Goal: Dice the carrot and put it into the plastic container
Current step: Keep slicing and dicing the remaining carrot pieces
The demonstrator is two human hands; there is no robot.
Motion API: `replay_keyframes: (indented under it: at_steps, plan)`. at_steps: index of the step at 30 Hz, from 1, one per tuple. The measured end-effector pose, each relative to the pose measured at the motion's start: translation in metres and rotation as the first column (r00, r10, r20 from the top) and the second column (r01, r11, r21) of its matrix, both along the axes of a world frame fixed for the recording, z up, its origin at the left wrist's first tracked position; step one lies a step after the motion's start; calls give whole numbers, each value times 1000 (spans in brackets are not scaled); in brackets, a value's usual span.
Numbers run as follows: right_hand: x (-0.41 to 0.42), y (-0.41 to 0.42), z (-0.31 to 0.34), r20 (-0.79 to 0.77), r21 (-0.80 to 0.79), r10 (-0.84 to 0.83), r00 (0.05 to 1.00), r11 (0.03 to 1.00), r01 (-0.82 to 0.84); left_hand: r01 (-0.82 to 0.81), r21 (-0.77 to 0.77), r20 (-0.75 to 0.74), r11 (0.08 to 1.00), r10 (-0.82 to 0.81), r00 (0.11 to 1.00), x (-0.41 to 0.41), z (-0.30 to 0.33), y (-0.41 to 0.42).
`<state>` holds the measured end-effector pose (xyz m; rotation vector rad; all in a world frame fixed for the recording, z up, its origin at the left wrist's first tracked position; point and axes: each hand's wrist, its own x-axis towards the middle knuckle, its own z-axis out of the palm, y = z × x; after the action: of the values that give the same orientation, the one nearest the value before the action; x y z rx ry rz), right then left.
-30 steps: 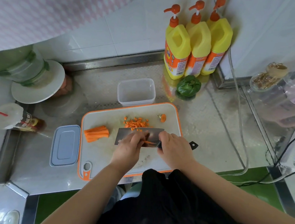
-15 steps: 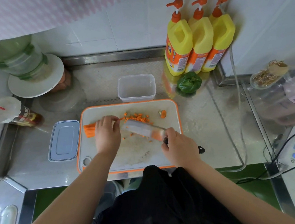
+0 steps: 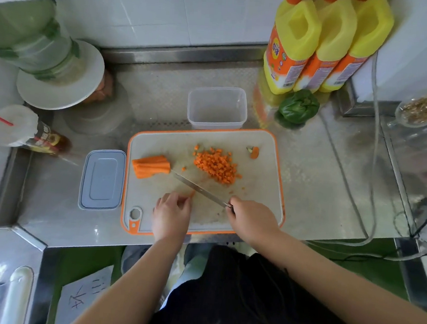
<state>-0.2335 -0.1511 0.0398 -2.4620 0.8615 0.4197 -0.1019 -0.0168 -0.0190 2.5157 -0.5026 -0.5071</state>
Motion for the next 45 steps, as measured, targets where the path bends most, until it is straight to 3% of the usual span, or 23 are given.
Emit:
replay_keyframes:
  at_steps: [7, 13, 30, 36, 45]
  plan:
    - [4, 8, -9, -104, 69, -4, 995, 998, 11, 24, -11, -16, 1000, -24, 1000, 0, -3, 4]
    - [16, 7, -11, -86, 152, -49, 995, 986, 61, 64, 12, -48, 998, -63, 997, 9, -4, 6]
    - [16, 23, -10, -69, 148, -74, 995, 986, 83, 102, -4, -89, 995, -102, 991, 15, -7, 8]
    - [22, 36, -16, -132, 84, -47, 990, 995, 58, 101, 7, -97, 995, -100, 990, 15, -6, 8]
    - [16, 36, -8, -62, 135, -67, 996, 988, 75, 113, 17, -107, 993, -110, 988, 15, -4, 11]
